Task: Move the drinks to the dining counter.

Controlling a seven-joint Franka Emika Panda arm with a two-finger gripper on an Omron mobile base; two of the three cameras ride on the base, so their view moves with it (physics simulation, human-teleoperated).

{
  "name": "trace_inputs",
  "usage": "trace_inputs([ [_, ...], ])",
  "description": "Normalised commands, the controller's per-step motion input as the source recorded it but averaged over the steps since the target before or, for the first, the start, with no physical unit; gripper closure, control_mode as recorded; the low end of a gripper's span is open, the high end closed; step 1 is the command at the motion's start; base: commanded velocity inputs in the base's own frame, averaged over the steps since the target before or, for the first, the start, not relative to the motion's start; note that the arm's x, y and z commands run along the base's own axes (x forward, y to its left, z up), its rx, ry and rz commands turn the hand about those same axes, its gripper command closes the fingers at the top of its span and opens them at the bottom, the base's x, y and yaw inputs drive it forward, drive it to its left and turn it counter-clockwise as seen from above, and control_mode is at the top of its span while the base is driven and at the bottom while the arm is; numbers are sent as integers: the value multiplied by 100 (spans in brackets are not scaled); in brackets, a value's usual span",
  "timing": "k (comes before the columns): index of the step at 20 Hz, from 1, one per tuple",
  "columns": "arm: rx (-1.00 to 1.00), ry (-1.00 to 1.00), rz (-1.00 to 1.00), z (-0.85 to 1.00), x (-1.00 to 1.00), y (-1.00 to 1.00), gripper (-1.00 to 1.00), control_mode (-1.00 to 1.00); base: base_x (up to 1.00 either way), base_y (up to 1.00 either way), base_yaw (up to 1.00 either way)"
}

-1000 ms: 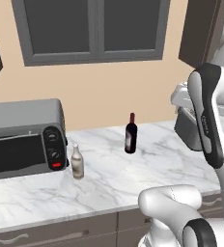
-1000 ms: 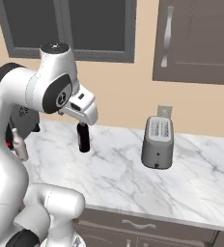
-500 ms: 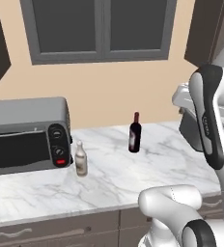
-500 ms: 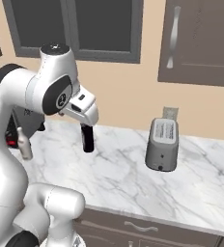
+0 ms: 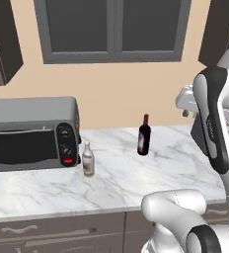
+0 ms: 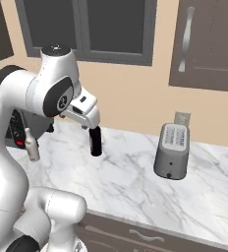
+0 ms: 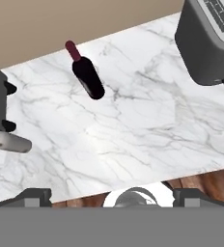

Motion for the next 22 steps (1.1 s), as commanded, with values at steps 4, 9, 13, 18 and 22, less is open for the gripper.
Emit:
trace_inputs([
  [4, 0, 0, 0, 0, 0, 0, -100, 100, 100, 0, 29],
  [9, 0, 0, 0, 0, 0, 0, -100, 100, 100, 0, 26],
  [13, 0, 0, 0, 0, 0, 0, -100, 100, 100, 0, 25],
  [18, 0, 1, 9, -17, 46, 0, -100, -100, 40, 0, 8],
  [22, -3, 5, 10, -28, 59, 1, -100, -100, 0, 0, 0],
])
